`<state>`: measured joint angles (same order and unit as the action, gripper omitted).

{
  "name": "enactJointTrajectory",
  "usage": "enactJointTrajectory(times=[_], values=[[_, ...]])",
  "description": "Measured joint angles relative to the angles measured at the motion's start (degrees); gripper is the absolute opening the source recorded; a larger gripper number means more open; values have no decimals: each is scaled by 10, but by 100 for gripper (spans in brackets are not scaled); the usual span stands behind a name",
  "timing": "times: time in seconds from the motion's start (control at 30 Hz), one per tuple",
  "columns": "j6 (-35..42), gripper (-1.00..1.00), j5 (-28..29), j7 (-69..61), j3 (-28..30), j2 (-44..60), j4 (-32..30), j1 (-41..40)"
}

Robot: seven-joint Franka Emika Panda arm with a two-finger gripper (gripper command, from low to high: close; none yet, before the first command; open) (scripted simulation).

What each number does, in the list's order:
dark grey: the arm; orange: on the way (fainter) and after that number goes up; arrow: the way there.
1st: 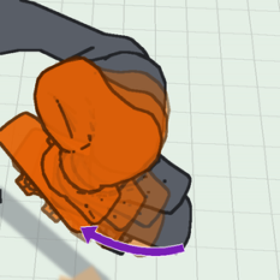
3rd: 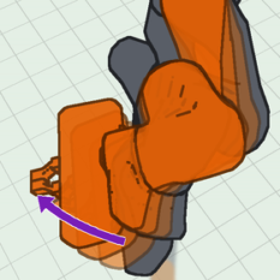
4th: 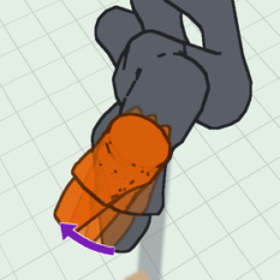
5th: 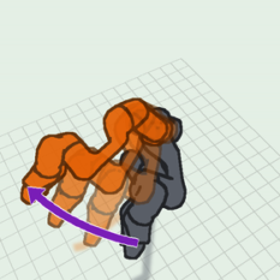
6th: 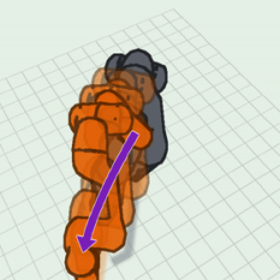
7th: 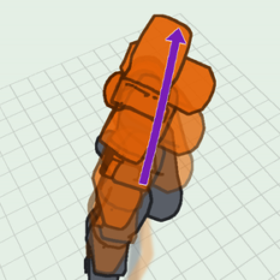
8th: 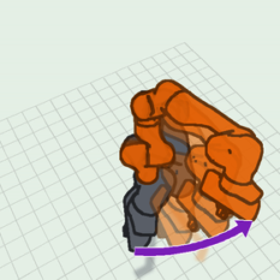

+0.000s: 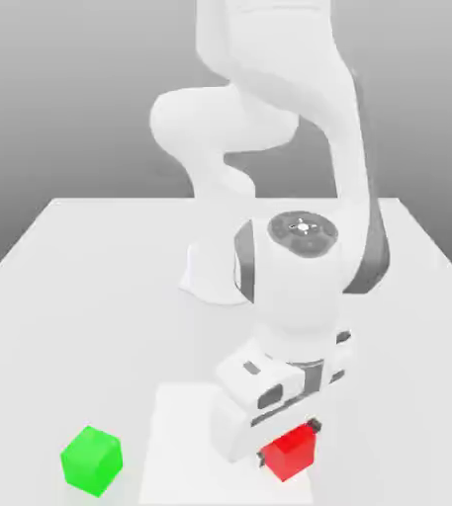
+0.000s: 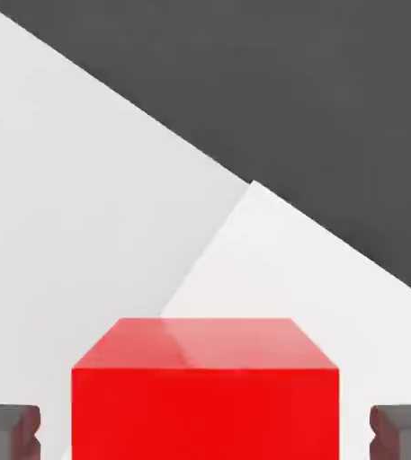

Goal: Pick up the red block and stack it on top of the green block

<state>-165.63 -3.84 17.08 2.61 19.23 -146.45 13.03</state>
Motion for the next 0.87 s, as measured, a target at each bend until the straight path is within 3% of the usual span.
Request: enactJointTrajectory(times=[0.13, 0.33, 0.6, 0.77, 0.8, 0.87], values=[[2, -100, 0, 0, -1, -2, 0, -1], [85, -100, 21, 14, 7, -99, -14, -2], [156, -100, 4, -86, 115, -122, 31, -132], [94, -100, -52, -145, 109, -37, 50, -179], [85, 100, -58, -149, 105, -27, 51, -183], [85, 100, -58, -149, 105, -27, 51, -183]])
